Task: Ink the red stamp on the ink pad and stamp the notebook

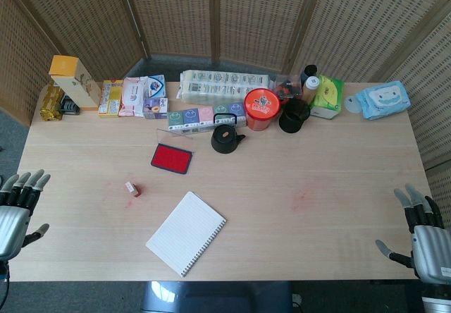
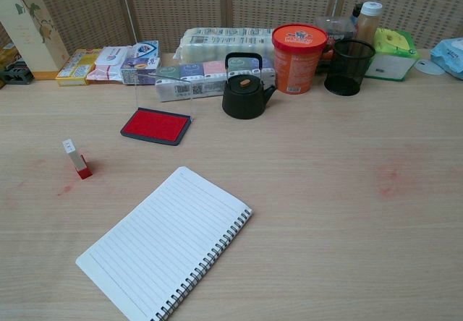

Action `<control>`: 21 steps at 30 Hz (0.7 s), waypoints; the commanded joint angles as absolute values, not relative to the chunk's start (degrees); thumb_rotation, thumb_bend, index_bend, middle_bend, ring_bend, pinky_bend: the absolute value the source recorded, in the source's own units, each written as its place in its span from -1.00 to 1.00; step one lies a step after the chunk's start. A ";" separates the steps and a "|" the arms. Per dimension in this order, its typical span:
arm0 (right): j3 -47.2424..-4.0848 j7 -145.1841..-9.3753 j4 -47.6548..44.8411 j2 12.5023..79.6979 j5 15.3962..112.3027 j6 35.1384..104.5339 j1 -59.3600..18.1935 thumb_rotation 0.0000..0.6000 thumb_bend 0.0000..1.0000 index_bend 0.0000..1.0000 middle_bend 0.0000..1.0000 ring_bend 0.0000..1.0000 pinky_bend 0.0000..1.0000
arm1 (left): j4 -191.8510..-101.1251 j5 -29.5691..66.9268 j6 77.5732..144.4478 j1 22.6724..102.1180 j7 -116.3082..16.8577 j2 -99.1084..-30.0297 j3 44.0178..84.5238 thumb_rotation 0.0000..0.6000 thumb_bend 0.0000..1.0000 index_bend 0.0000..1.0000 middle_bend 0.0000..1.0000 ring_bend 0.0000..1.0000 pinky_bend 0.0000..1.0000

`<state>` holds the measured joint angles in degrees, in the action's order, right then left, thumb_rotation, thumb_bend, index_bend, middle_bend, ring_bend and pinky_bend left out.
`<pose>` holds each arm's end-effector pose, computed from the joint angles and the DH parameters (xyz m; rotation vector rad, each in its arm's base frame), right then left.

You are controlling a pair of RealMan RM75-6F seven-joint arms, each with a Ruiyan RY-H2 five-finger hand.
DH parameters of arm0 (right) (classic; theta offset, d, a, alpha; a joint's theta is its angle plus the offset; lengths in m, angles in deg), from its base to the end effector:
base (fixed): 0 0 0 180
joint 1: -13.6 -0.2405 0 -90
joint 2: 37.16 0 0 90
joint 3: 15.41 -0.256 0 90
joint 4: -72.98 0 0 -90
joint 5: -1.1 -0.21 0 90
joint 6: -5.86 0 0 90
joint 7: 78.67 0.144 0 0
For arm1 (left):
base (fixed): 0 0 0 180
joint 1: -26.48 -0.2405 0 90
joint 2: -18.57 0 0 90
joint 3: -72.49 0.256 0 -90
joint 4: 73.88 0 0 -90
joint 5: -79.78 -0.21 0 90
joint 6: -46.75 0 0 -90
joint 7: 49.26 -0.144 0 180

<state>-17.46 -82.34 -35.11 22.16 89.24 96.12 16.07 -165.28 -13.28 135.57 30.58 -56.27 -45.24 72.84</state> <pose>-0.2739 -0.1393 0.1724 1.2614 -1.0028 0.9714 -0.3014 0.1644 0.1561 -1.5172 -0.7399 -0.8592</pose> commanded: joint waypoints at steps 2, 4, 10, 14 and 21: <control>-17.41 -82.43 -35.08 22.20 89.29 96.05 16.06 1.00 -0.95 -1.00 -1.00 -1.00 -1.00 | -165.27 -13.19 135.55 30.56 -56.26 -45.25 72.82 1.00 -1.00 -1.00 -1.00 -1.00 -0.93; -17.36 -82.47 -35.07 22.22 89.32 96.00 16.05 1.00 -0.95 -1.00 -1.00 -1.00 -1.00 | -165.25 -13.15 135.53 30.55 -56.25 -45.26 72.82 1.00 -1.00 -1.00 -1.00 -1.00 -0.93; -17.42 -82.36 -35.13 22.17 89.03 96.00 16.10 1.00 -0.95 -1.00 -1.00 -1.00 -1.00 | -164.68 -13.90 135.59 30.81 -55.74 -45.57 72.86 1.00 -1.00 -1.00 -1.00 -1.00 -0.93; -17.63 -82.09 -35.16 22.05 88.61 95.89 16.02 1.00 -0.95 -1.00 -1.00 -1.00 -1.00 | -164.32 -14.31 135.82 31.23 -54.94 -45.97 72.47 1.00 -1.00 -1.00 0.11 -0.15 -0.58; -17.86 -81.80 -35.10 22.00 88.01 95.13 15.61 1.00 -0.95 -1.00 -1.00 -1.00 -1.00 | -161.89 -16.44 133.77 34.83 -54.46 -47.83 70.97 1.00 -1.00 -0.82 1.00 1.00 1.00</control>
